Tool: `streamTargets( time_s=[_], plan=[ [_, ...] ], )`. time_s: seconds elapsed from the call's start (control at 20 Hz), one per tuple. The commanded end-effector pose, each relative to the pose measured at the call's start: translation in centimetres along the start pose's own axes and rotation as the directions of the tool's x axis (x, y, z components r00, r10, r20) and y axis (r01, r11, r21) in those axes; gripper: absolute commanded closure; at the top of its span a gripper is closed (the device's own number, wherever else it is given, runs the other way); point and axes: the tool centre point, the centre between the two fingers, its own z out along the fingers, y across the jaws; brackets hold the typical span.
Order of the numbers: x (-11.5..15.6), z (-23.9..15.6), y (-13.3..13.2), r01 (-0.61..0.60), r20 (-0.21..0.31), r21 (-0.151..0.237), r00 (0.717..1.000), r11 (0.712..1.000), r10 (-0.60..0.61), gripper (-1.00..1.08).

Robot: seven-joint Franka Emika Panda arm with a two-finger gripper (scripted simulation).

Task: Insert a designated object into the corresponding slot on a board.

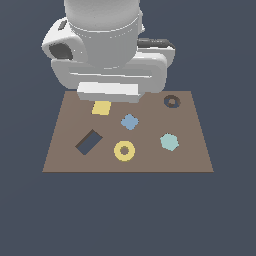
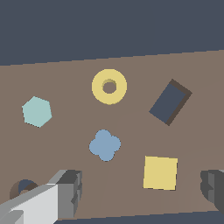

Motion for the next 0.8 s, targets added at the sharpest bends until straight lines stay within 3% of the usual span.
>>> streamTargets(
  time_s=[0.0, 0.4, 0.75],
  plan=[
    [0.0, 0.0, 0.0, 0.000, 0.000, 0.000, 1.000, 1.000, 0.000, -0.92],
    [0.5, 0.7, -0.3, -0.040, 0.000, -0.001, 0.999, 0.999, 0.040, -0.92],
    [1.8, 2.6, -1.1, -0.143, -0.002, -0.002, 0.990, 0.990, 0.143, -0.92]
  ],
)
